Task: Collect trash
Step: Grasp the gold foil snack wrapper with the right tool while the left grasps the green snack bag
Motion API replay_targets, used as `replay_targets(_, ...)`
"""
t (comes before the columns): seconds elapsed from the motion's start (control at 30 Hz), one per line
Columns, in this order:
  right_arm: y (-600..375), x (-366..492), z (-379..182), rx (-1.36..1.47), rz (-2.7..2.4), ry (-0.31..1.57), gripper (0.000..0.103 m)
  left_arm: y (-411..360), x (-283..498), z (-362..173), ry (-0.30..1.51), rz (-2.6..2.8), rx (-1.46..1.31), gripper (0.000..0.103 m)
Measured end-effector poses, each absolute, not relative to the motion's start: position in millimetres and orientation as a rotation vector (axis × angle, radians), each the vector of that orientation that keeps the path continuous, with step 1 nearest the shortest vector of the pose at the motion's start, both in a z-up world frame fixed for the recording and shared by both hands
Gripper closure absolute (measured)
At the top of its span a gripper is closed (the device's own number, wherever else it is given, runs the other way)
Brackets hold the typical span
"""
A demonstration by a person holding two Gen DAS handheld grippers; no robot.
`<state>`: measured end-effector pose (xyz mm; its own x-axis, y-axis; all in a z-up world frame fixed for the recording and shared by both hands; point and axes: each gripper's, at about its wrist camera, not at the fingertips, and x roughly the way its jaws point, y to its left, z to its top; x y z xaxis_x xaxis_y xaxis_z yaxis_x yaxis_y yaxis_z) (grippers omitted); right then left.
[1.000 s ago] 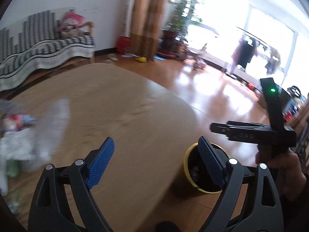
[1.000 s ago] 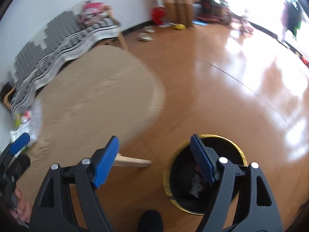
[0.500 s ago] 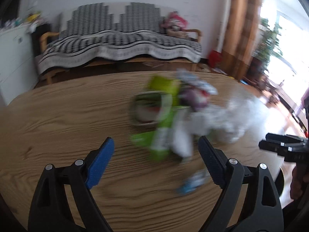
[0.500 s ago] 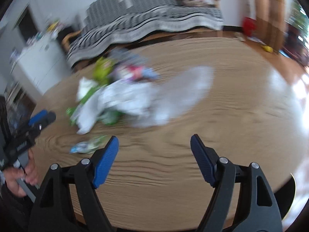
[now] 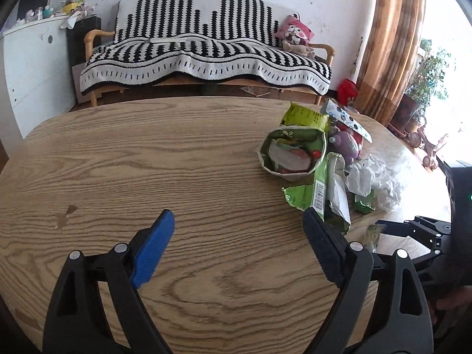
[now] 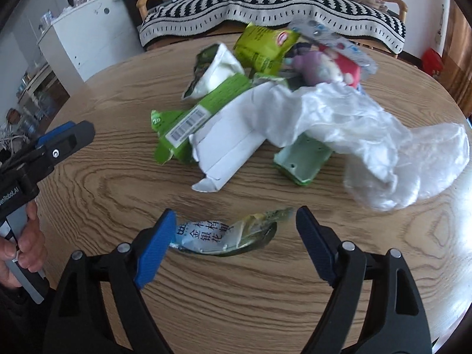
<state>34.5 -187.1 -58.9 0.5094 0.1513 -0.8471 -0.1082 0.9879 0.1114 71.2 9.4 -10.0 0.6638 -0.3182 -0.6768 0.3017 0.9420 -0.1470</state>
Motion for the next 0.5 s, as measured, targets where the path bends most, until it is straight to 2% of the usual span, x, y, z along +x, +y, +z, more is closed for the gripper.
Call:
replay_targets(0.1,-179,35,-64,0.012,0.159,1.033,0.024,1,79,-13,0.765,-0.363,-0.02,0.017)
replay_targets(0.13,-176,34,-65,-0.017,0.151,1.022,0.032,-2,81,-13,0.763,-0.367,-0.021,0.017)
replay_targets(0.17,-174,33,-65,-0.048,0.14,1.013,0.046,-6,85,-14,0.763,-0.373,-0.02,0.017)
replay_targets(0.2,-173,31,-65,-0.076,0.134,1.0,0.054,-11,90,-15,0.768,-0.375,-0.017,0.017)
replay_targets(0.23,-172,29,-66,-0.068,0.145,0.997,0.072,-16,94,-17,0.771,-0.376,-0.013,0.017)
replay_targets(0.27,-173,29,-67,-0.061,0.152,0.999,0.082,-21,98,-18,0.771,-0.375,-0.014,0.017)
replay_targets(0.33,-178,27,-65,-0.046,0.158,0.996,0.088,-33,107,-21,0.777,-0.383,0.003,0.017)
replay_targets(0.5,-200,16,-48,-0.018,0.158,0.939,0.09,-63,126,-17,0.767,-0.415,0.028,0.017)
